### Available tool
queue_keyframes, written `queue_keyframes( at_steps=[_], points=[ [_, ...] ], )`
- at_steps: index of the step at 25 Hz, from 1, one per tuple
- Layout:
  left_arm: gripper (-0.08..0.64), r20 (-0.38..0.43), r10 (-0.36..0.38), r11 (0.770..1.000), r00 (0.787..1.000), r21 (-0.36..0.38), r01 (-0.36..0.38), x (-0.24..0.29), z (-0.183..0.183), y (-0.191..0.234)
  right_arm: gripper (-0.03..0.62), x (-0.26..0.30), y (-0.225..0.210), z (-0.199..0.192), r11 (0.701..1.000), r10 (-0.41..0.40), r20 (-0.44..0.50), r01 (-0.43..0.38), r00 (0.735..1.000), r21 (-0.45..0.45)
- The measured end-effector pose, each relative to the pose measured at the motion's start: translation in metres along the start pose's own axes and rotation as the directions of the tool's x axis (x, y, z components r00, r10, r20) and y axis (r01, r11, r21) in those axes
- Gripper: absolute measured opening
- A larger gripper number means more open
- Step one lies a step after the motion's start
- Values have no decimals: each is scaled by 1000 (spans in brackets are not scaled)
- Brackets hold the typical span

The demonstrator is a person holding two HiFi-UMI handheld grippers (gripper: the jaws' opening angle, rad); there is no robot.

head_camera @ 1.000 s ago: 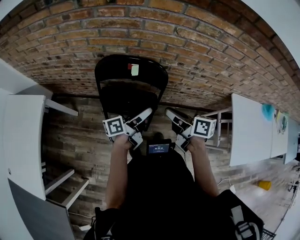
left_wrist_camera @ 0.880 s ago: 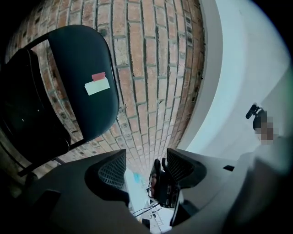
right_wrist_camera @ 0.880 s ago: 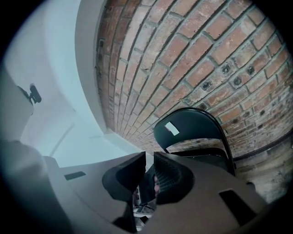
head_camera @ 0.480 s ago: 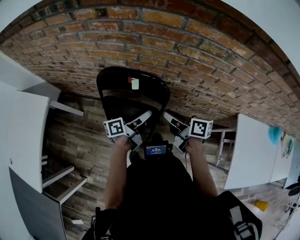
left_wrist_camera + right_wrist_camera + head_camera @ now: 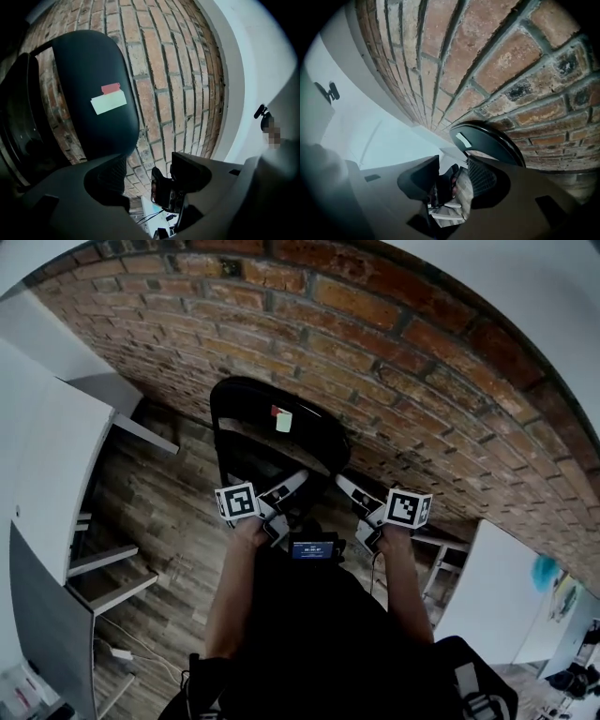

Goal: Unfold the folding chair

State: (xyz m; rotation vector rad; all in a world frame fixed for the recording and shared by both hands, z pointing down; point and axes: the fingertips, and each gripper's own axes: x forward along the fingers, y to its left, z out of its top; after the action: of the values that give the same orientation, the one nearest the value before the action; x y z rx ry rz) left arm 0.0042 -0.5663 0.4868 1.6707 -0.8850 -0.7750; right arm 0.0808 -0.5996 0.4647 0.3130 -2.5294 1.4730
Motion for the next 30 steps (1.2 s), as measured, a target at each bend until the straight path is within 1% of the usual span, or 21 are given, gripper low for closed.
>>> queue_keyframes(
  at_steps=[2, 4, 7, 9, 11, 15, 18, 21, 24, 27, 30],
  points=[
    [308, 15, 36, 999, 999, -9, -36, -6, 2, 14, 176, 4, -8, 0, 999, -27, -23, 27, 999, -27],
    [309, 32, 69, 998, 997, 10, -69, -11, 7, 31, 179, 8, -18, 3, 996, -69, -40, 67, 997, -57],
    [313, 78, 135, 991, 988, -26, -134, -23, 16, 59, 183, 11, -30, 12, 987, -135, -47, 130, 990, -94],
    [332, 85, 186, 982, 979, -54, -182, -29, 16, 79, 183, 10, -39, 21, 976, -185, -42, 178, 982, -128],
    [339, 84, 242, 968, 967, -93, -234, -34, 12, 101, 183, 10, -47, 30, 963, -228, -32, 221, 973, -151],
    [355, 94, 344, 929, 934, -178, -324, -43, 6, 146, 184, 15, -56, 37, 940, -291, -37, 279, 956, -197],
    [360, 91, 386, 908, 918, -214, -361, -38, 2, 172, 183, 20, -64, 40, 918, -337, -50, 317, 940, -241],
    [360, 94, 392, 900, 915, -246, -360, -27, -1, 191, 183, 24, -75, 40, 897, -377, -58, 348, 925, -272],
    [359, 130, 370, 907, 920, -264, -327, -18, 5, 204, 183, 30, -85, 42, 883, -402, -76, 365, 912, -294],
    [359, 173, 351, 914, 920, -276, -297, -13, 12, 215, 183, 40, -90, 43, 884, -396, -100, 349, 913, -311],
    [357, 210, 327, 917, 921, -305, -256, -10, 18, 223, 183, 49, -94, 44, 886, -377, -128, 317, 917, -338]
  ],
)
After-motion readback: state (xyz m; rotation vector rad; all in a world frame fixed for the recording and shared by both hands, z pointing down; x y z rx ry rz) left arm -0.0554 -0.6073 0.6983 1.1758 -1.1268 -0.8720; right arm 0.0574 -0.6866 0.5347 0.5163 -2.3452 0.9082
